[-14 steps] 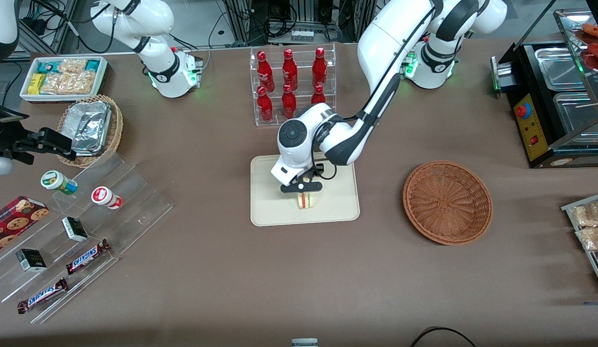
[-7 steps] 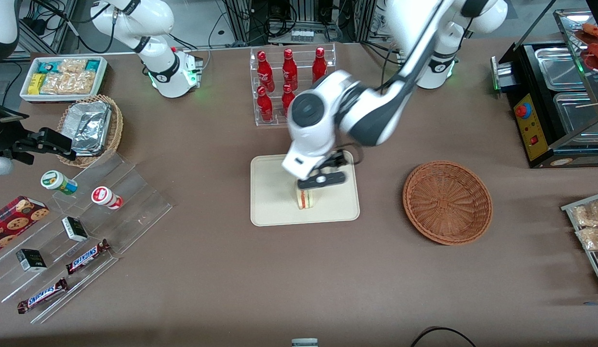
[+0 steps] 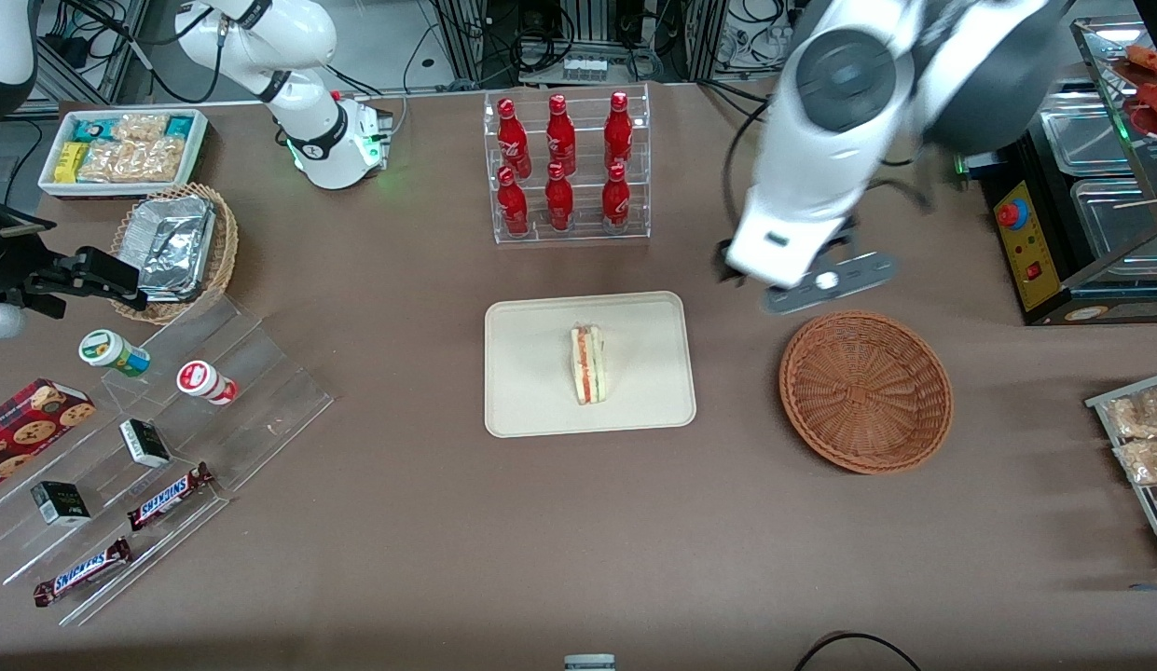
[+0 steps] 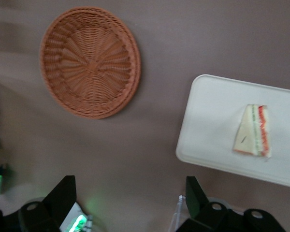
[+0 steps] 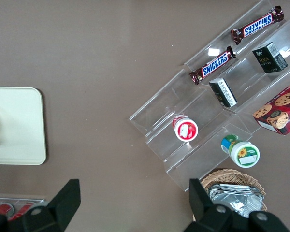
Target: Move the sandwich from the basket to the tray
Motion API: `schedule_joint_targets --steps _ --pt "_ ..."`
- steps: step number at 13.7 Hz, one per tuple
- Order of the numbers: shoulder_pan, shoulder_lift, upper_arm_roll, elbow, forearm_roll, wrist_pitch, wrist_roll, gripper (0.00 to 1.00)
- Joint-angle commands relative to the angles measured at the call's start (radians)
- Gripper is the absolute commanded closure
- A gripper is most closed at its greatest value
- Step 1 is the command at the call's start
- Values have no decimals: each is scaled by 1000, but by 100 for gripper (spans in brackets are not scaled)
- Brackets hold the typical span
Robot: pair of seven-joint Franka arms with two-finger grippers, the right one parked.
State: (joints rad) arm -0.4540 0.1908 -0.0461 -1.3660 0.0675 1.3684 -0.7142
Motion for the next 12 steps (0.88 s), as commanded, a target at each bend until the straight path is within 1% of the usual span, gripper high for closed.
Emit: schedule_joint_targets --steps 1,4,5,6,8,12 --pt "101 -109 -11 -54 6 -61 170 0" --pt "228 -162 -11 -57 3 -120 399 0" --pt "291 -178 -17 -61 -8 -132 477 0" --pt "331 -198 -17 -62 -12 -141 569 0" --pt "353 -218 14 -76 -12 -153 676 0" --pt "383 -240 34 -122 -5 -146 759 0"
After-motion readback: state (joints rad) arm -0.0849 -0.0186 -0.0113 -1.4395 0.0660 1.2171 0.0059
